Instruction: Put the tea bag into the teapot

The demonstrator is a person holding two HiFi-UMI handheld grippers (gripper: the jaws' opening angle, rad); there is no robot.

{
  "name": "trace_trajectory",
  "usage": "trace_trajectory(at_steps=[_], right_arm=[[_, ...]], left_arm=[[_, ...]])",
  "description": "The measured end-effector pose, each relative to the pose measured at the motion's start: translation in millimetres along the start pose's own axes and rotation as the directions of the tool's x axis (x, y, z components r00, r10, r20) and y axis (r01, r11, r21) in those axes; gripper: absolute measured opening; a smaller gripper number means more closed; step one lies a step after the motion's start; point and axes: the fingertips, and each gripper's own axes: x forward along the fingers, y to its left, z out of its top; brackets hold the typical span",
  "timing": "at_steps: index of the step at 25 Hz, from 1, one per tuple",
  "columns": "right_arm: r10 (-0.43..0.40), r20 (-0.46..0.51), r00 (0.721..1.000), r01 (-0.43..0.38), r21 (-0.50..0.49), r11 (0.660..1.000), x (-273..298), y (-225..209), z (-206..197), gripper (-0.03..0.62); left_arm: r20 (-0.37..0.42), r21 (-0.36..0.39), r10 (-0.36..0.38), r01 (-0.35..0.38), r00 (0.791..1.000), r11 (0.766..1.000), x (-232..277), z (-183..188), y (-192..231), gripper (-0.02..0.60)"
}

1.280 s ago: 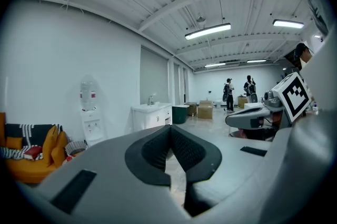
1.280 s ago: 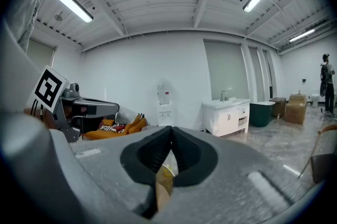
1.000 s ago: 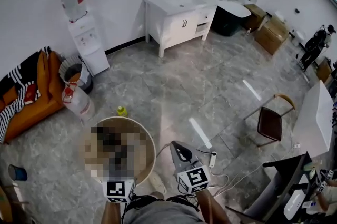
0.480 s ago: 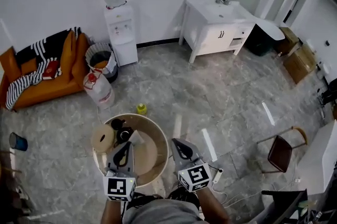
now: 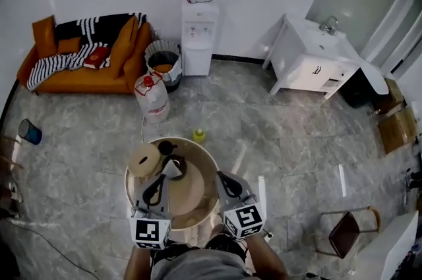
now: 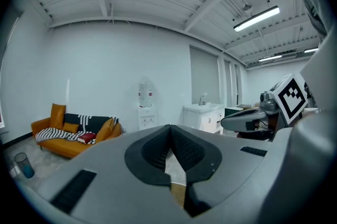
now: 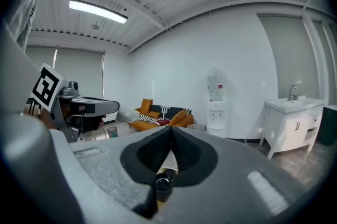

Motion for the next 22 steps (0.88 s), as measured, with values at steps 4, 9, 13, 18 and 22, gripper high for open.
trace_trajectory(at_steps=[4, 9, 13, 18, 22], right_arm=[[0.077, -0.015, 0.997, -0.077, -0.012, 0.997, 30, 4, -3, 0.002], [0.163, -0.056, 0.985, -0.164, -0.012, 0.986, 65, 1, -21, 0.002], [0.219, -0.09, 0.971, -0.221, -0.011, 0.975, 92, -4, -38, 0.002], [0.274, -0.13, 0.953, -0.275, 0.01, 0.961, 126, -12, -59, 0.002], [0.305, -0.152, 0.94, -0.306, 0.02, 0.952, 152, -17, -76, 0.002]], left_arm=[[-0.023, -0.014, 0.063, -0.063, 0.998, 0.998, 5, -10, 18, 0.015], [-0.065, -0.04, 0.14, -0.143, 0.988, 0.989, 19, -35, 32, 0.015], [-0.102, -0.06, 0.186, -0.193, 0.977, 0.979, 38, -57, 40, 0.015], [-0.149, -0.07, 0.219, -0.231, 0.964, 0.97, 64, -87, 48, 0.015], [-0.176, -0.088, 0.232, -0.25, 0.957, 0.964, 84, -108, 56, 0.015]])
